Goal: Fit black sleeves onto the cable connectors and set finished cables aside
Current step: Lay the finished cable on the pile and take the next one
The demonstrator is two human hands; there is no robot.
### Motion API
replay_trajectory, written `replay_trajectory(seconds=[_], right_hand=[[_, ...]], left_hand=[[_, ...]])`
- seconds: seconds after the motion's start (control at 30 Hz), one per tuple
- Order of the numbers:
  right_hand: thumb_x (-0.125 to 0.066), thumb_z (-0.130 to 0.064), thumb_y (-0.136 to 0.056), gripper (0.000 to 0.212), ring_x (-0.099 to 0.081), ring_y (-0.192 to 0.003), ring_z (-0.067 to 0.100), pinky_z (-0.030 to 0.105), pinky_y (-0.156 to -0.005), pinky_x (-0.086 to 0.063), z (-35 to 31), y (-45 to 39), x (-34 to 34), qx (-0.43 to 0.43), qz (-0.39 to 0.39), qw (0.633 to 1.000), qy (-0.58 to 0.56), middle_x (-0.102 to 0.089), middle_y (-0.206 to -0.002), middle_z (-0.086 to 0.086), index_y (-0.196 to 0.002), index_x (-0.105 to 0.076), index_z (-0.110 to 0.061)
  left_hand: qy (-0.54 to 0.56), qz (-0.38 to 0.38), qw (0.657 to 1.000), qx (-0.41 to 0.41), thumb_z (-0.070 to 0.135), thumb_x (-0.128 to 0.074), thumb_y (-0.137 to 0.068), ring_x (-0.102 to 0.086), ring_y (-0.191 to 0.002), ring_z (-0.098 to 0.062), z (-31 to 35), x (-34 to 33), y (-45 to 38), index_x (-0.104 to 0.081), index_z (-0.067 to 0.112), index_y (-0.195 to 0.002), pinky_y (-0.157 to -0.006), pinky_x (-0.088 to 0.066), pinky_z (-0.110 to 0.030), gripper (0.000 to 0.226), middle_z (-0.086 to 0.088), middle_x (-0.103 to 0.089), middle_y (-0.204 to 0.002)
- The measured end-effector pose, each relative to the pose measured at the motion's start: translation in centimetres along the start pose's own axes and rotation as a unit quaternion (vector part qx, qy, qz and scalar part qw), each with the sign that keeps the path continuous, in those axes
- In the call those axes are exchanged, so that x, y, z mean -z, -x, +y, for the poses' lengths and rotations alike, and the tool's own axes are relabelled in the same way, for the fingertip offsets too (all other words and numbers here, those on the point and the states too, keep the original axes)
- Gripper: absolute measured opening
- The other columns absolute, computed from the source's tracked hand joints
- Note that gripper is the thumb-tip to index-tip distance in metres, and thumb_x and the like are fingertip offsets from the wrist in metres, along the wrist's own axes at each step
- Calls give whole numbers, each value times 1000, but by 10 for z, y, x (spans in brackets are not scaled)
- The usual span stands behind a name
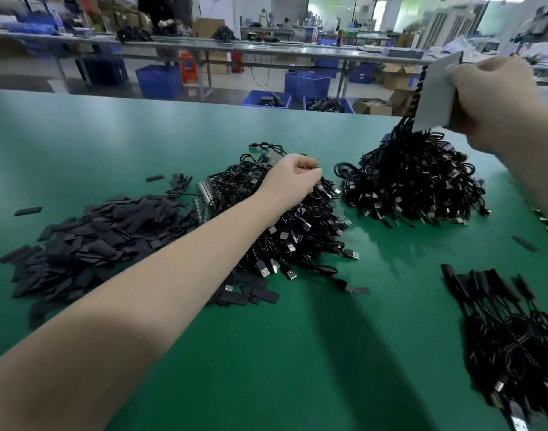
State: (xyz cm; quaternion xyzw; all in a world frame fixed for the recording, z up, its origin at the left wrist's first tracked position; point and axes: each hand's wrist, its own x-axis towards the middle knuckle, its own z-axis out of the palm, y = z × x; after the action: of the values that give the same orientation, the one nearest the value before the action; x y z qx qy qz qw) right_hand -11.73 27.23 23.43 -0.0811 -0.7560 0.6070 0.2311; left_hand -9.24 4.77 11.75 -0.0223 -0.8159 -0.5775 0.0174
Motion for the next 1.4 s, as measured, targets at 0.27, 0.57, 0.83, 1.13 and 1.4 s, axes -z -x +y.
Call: replay_trajectory(seconds=[0.27,0.57,0.83,1.13,1.4], right_hand=[[-59,-18,-96,13,-65,-77,26,26,-44,-56,1,65,-10,-10,-151,978,141,-62,-95,13,-96,-63,-5],[-59,-13,-98,14,-66,-44,20,28,-44,-55,-15,149,-17,-136,-211,967,-27,-63,-55,9,-91,-49,-6],[-69,-34,-90,20,-68,-71,11,25,-61,-56,2,167,5,-40,-213,976,27,-72,-83,-4,-102,-64,-18],[-72,-30,-80,13,-67,-59,13,28,-63,-59,53,186,25,-163,-399,902,1,-68,-69,-3,-84,-68,-18],[-67,-27,-93,9,-66,-57,8,21,-58,-53,137,187,-23,-208,-321,920,86,-66,-73,-4,-91,-66,-18]], left_hand=[[81,-148,985,-32,67,-54,-80,-56,-116,-5,37,-12,52,-48,27,-139,-99,-45,-33,72,18,-57,-128],[49,-204,978,10,8,-73,-81,-59,-103,-15,62,13,99,-62,7,-119,-79,-39,-23,40,-9,-69,-113],[82,-250,962,77,-2,-47,-97,-66,-81,-19,61,49,111,-56,-5,-123,-65,-53,-29,27,-13,-68,-95],[40,-456,869,190,11,-50,-98,-70,-89,-22,16,75,105,-55,1,-120,-67,-59,-30,25,-18,-67,-116],[-350,-266,898,8,43,-62,-91,-58,-69,-1,-44,38,91,-66,28,-103,-60,-43,-9,21,16,-63,-86]])
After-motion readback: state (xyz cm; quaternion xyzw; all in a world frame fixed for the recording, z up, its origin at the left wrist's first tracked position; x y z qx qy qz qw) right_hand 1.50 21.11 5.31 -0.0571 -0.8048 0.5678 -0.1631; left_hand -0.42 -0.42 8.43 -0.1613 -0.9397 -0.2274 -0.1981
